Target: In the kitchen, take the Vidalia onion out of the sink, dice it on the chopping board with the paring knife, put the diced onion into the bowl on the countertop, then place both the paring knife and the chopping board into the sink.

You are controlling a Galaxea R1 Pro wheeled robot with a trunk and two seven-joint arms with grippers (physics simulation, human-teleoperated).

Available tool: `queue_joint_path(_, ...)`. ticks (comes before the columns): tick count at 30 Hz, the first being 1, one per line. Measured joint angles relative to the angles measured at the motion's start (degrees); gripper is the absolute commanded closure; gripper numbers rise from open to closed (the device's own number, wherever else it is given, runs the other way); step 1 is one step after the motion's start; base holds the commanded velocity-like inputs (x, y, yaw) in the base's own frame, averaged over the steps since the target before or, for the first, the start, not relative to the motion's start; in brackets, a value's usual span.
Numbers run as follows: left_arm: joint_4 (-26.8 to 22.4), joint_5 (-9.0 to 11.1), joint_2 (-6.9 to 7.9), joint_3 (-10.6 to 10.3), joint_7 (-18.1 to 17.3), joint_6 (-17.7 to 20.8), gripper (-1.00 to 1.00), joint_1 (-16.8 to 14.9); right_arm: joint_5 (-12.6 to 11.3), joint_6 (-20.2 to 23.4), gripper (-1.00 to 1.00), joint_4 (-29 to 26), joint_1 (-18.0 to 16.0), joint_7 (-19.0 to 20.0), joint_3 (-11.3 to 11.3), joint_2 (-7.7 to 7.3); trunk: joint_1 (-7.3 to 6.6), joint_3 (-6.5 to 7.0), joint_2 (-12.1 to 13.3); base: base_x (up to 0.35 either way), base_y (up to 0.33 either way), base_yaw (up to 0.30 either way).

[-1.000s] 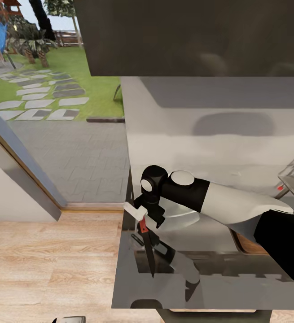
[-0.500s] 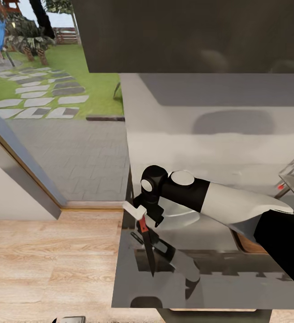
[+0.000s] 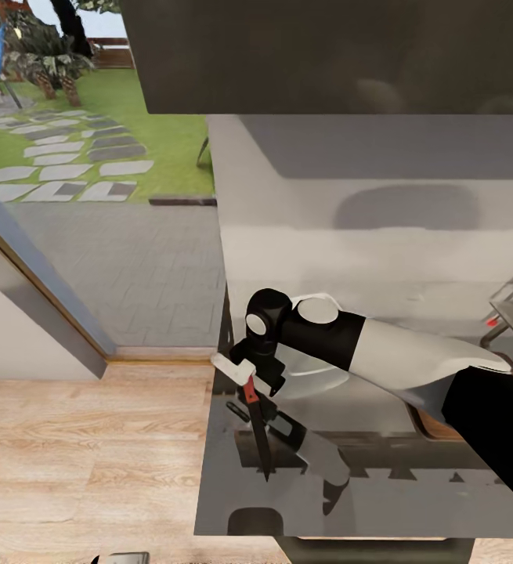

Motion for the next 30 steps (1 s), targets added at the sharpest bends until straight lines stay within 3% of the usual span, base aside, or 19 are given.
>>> queue_joint_path(13, -0.1, 0.0, 0.00, 0.0, 0.1, 0.0, -1.00, 0.0, 0.0, -2.2, -1.00, 0.0, 0.0, -2.2, 0.4, 0.43, 0.00, -0.05, 0.0, 0.000, 0.000, 0.000)
queue_joint_path(20, -0.1, 0.0, 0.00, 0.0, 0.1, 0.0, -1.00, 0.0, -0.1, -3.4, -1.00, 1.7, 0.0, -3.5, 3.2, 0.41, 0.00, -0.28, 0.0, 0.000, 0.000, 0.000)
queue_joint_path(30, -0.1, 0.0, 0.00, 0.0, 0.1, 0.0, -1.00, 0.0, -0.3, -6.6, -1.00, 2.9, 0.0, -5.5, 3.6, 0.33, 0.00, -0.87, 0.0, 0.000, 0.000, 0.000)
